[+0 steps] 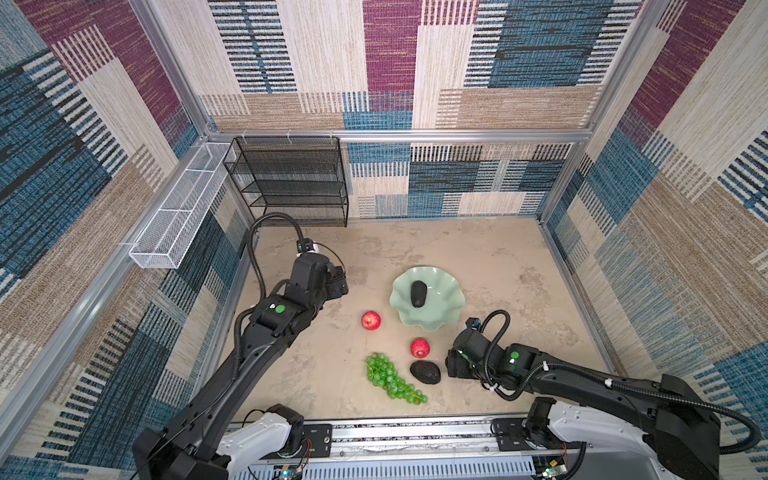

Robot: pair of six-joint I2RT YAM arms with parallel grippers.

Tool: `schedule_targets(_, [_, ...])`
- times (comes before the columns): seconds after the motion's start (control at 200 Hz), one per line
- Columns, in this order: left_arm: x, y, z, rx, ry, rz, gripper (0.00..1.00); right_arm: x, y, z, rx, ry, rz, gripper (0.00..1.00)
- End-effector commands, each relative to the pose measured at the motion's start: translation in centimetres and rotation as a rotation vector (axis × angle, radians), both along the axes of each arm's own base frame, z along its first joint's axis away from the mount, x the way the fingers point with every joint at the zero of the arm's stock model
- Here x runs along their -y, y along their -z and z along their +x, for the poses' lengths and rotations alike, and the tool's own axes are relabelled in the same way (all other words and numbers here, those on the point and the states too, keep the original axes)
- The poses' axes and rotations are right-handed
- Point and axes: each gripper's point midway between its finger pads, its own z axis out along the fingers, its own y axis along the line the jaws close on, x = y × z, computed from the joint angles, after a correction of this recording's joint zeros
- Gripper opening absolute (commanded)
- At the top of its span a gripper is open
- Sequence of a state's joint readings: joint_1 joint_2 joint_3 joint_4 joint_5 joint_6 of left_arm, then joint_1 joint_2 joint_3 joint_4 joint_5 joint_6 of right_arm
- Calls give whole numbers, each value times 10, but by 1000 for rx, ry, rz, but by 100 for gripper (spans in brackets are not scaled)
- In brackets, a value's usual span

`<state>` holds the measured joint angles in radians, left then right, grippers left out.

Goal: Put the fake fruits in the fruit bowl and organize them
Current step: 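Grasp a second avocado with the right gripper while the left gripper withdraws, then carry the avocado with the right gripper into the bowl and release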

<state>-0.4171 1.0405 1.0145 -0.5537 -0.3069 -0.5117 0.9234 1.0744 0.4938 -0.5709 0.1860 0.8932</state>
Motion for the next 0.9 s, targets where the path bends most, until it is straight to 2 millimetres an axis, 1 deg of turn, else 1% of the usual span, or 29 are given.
schedule_targets(0.0, [-12,11,-12,-25,-39,-15,82,-1,0,9,42,47,12,77])
schedule_targets(0.045, [-13,15,-14,-37,-36,-8,82,-2,1,11,47,47,11,75])
schedule_targets(0.135, [-14,21,-17,-54,-31,5,82,-2,2,11,50,45,17,65])
schedule_targets(0.2, [-14,24,-17,-58,-29,7,82,-2,2,10,52,46,23,60])
schedule_targets(0.275, [-13,26,-16,-58,-25,4,82,2,0,8,56,53,24,55])
schedule_targets(0.366, [-12,28,-15,-55,-20,-7,82,7,-6,7,68,61,23,53])
schedule_targets(0.406, [-11,30,-14,-57,-19,-9,82,9,-12,8,80,65,23,50])
schedule_targets(0.476, [-10,31,-12,-59,-18,-14,82,13,-26,10,112,69,18,49])
schedule_targets(0.536, [-11,33,-12,-62,-25,-14,82,17,-44,15,155,73,11,49])
schedule_targets(0.581, [-12,33,-13,-60,-31,-16,82,11,-58,19,195,51,45,49])
schedule_targets(0.586, [-12,33,-13,-60,-30,-15,82,10,-62,20,203,49,53,49])
schedule_targets(0.656, [-16,34,-14,-54,-41,-12,82,11,-85,26,253,49,57,49])
schedule_targets(0.671, [-16,33,-14,-51,-42,-12,82,11,-87,26,256,50,56,49])
schedule_targets(0.736, [-21,32,-17,-40,-60,-6,82,8,-107,33,307,37,62,49])
schedule_targets(0.796, [-25,31,-19,-29,-75,-5,82,5,-122,40,345,33,61,49])
schedule_targets(0.897, [-28,33,-20,-20,-84,-9,82,-5,-137,53,417,7,64,49])
